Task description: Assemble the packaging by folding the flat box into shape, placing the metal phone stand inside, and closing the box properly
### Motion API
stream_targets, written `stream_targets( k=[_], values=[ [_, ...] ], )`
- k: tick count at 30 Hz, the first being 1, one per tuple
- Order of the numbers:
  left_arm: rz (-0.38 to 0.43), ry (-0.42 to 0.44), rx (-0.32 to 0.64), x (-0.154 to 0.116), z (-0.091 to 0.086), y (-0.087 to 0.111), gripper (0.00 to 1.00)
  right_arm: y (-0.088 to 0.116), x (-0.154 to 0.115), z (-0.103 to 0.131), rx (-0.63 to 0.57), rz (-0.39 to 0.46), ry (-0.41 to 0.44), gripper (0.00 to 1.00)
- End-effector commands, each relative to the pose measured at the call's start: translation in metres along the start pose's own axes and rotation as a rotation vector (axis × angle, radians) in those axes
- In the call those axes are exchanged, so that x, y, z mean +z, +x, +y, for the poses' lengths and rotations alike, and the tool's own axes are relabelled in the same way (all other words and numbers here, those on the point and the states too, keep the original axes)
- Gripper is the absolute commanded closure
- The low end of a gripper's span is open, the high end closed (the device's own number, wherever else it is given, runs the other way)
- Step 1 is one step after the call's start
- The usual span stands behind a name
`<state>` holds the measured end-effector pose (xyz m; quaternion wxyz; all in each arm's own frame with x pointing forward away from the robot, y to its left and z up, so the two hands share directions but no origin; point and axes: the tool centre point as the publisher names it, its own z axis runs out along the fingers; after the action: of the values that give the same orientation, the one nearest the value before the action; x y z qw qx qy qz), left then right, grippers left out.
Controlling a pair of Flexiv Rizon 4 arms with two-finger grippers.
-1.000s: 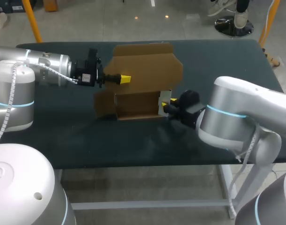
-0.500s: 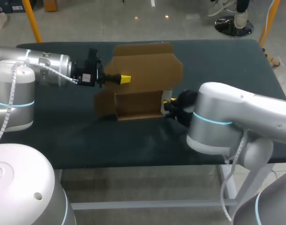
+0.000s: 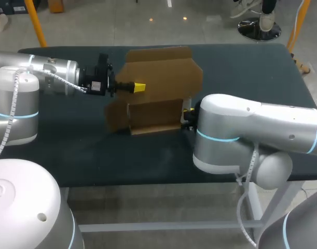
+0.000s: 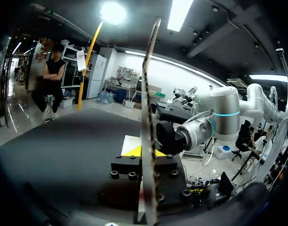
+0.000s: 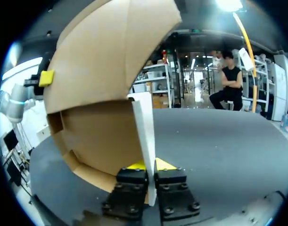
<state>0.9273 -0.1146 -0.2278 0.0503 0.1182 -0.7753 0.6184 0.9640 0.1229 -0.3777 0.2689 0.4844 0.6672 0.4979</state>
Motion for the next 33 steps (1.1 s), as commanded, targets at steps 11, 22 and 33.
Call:
stream_targets(
  k=[11,22,33],
  values=[
    [-0.013,-0.029,0.029,-0.001,0.0,0.004,0.0,0.0,-0.003,0.003,0.0,-0.036,-0.004,1.0],
    [-0.13,-0.143,0.15,-0.023,-0.015,0.024,0.0,-0.007,-0.014,0.007,0.035,0.048,0.001,1.0],
    [-0.237,-0.157,0.198,-0.062,-0.015,0.04,0.0,-0.016,-0.021,0.011,0.081,0.172,0.056,1.0]
  ],
)
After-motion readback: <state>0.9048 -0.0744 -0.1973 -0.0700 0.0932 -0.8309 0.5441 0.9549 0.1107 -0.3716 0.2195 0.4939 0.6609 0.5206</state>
